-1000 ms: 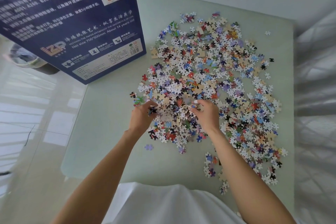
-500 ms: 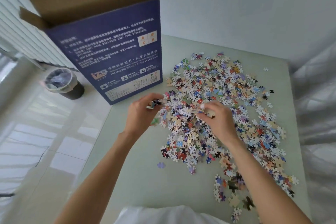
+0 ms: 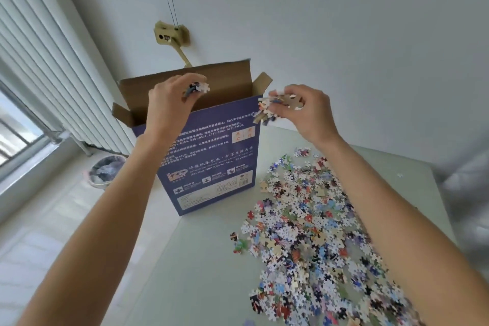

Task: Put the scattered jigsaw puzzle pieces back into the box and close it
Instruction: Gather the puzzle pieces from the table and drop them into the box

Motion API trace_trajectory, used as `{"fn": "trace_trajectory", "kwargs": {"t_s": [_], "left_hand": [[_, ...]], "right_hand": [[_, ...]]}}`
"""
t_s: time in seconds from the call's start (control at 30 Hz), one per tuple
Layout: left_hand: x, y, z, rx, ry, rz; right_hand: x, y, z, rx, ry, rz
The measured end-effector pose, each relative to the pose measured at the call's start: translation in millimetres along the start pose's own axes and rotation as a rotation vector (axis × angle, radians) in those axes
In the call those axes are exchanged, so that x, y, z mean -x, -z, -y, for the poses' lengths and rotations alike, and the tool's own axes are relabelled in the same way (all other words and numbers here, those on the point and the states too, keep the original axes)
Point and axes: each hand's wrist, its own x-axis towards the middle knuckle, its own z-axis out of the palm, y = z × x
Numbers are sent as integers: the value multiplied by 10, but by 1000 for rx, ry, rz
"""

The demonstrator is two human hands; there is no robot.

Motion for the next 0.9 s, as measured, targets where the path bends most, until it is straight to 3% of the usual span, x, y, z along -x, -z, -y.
{"fn": "trace_trajectory", "kwargs": {"t_s": [0.13,0.23,0.4,0.63,0.9], "left_hand": [[-16,-44,119,6,105,153],[-31,-45,181,-6,134,216],[-45,-32,243,-23,135,284],[9,27,224,85,134,235],[29,60,244,52,106,219]], "right_hand": [[-538,-246,124,-17,77,5],[-763,-438,133,120,266,29],[-888,-623,50,416,566,282],[-989,-745,62,581,379,614],[-977,-802,146,622,240,546]]}}
